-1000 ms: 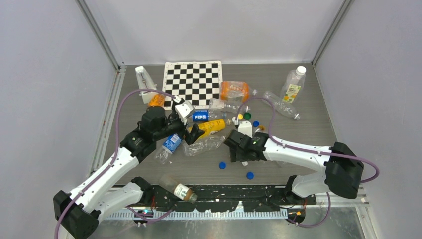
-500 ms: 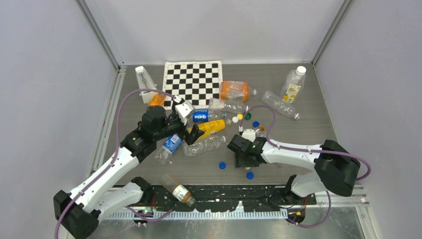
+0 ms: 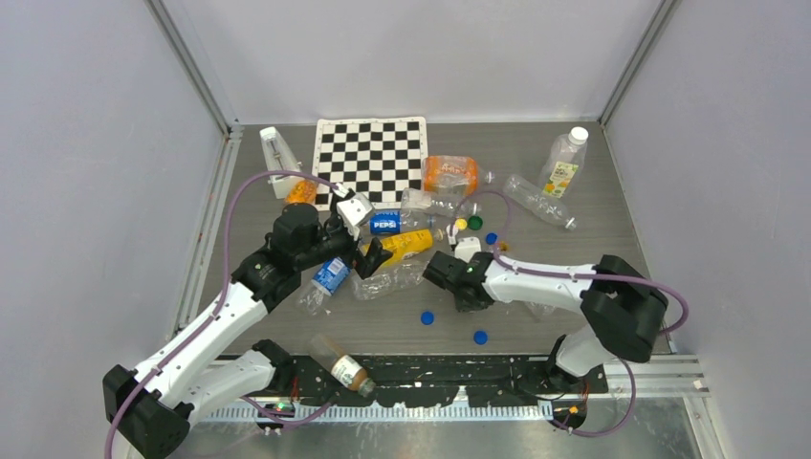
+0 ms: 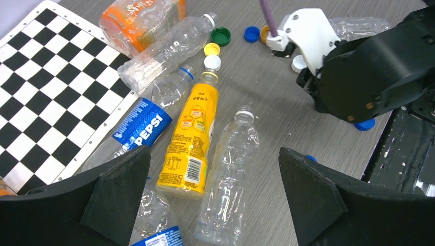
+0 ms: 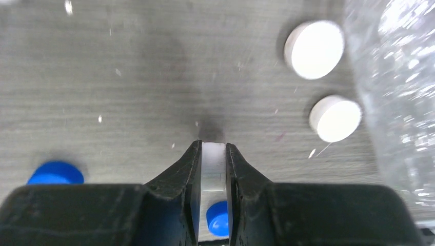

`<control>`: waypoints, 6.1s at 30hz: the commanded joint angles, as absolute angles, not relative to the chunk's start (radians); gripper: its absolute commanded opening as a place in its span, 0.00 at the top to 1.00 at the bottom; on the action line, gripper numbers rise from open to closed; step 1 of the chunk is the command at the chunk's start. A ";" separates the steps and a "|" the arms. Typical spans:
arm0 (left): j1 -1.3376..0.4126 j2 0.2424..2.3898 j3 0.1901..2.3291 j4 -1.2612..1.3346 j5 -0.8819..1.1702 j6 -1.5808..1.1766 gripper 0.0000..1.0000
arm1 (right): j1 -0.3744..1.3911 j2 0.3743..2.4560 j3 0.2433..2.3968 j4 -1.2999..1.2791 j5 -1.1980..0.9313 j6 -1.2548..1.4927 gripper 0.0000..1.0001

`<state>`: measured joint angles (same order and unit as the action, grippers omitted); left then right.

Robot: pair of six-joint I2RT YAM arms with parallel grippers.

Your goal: Screw on the bottle caps

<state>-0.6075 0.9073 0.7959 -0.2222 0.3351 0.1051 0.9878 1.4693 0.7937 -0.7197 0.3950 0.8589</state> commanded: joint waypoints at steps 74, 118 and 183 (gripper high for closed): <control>-0.604 0.880 0.798 -0.218 0.322 0.097 0.00 | 0.574 1.602 1.122 -0.964 0.408 0.490 0.07; -0.604 0.900 0.776 -0.102 0.390 -0.008 0.00 | 0.843 1.193 0.932 0.028 0.498 0.840 0.71; -0.604 0.905 0.752 -0.052 0.353 -0.069 0.69 | 1.120 1.289 0.855 0.460 0.586 1.128 0.73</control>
